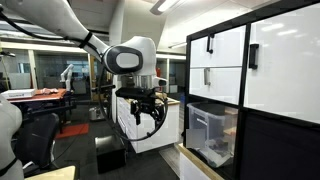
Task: Slide out the storage container
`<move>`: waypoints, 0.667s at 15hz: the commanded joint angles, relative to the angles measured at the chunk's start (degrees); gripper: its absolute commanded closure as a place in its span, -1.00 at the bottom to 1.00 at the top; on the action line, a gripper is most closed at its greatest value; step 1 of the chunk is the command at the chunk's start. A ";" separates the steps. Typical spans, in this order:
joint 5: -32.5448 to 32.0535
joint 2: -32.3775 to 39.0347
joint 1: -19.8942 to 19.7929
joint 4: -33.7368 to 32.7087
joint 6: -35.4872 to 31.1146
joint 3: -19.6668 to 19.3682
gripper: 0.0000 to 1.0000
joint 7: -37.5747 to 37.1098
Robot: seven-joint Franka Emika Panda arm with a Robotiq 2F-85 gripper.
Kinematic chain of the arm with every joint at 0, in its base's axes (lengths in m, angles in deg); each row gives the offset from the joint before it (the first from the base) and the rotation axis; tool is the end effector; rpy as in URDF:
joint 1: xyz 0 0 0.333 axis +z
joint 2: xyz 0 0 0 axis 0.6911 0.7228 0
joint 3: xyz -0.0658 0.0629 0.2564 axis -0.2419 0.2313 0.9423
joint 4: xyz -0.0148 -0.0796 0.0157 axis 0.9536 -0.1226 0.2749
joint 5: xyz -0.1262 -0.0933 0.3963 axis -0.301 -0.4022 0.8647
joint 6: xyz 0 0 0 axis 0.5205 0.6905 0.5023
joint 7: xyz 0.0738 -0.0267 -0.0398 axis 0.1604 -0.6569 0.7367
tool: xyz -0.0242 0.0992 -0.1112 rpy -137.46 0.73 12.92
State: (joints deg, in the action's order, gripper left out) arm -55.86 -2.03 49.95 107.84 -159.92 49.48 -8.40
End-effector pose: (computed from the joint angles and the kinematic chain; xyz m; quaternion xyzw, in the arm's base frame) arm 0.4707 0.0091 0.3096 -0.9580 -0.2827 -0.0461 0.0119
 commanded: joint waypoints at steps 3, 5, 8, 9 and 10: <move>0.42 1.33 0.41 -0.52 -0.97 0.80 -1.00 0.20; -0.25 3.08 0.78 -1.60 -1.83 1.80 -1.00 0.37; -1.17 6.89 1.25 -4.47 -2.87 3.26 -1.00 1.19; -1.19 8.12 1.35 -5.50 -3.19 3.56 -1.00 1.96; -1.14 9.56 1.31 -6.79 -3.58 3.81 -1.00 2.80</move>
State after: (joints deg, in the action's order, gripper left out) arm -56.25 2.95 50.75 105.20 -162.12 53.01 -7.94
